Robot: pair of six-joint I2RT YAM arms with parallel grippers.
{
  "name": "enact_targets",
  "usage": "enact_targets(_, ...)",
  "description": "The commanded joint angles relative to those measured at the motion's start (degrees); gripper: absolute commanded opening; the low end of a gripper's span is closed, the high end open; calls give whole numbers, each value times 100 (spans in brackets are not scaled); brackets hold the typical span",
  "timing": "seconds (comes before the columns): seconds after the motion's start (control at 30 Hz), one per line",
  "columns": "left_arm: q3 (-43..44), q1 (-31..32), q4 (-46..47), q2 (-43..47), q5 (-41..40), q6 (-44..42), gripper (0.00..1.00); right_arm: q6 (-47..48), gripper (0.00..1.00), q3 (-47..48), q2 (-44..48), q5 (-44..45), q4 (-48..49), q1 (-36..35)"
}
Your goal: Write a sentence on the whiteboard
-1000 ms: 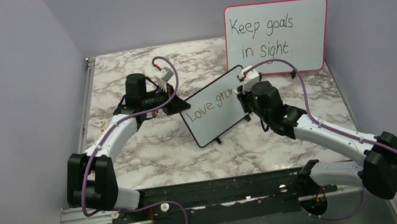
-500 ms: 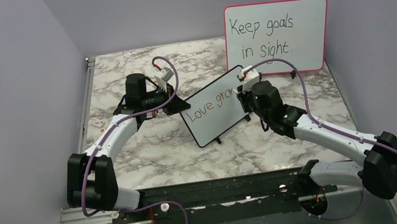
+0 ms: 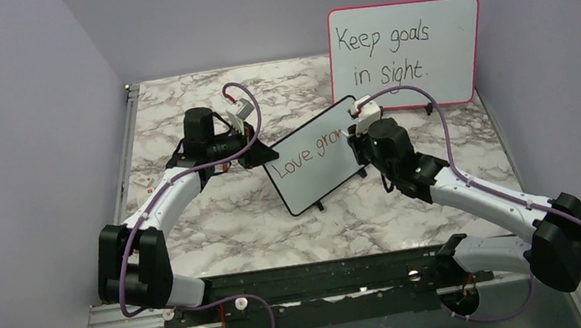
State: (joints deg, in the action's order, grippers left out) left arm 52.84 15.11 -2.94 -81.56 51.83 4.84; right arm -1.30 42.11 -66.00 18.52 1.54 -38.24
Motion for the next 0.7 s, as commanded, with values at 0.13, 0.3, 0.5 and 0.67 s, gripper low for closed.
enact_targets(0.13, -166, 35, -664, -284, -1077, -663, 0, -137, 0, -108, -14, 154, -325, 35)
enact_targets(0.3, -168, 31, -664, -285, -1079, -660, 0, -185, 0, -173, 31, 160, -373, 38)
enact_targets(0.5, -164, 35, -664, -278, -1062, -669, 0, -187, 0, -211, 36, 193, -290, 42)
enact_targets(0.67, -176, 35, -672, -264, -1053, -677, 0, -106, 0, -131, -14, 215, -77, 42)
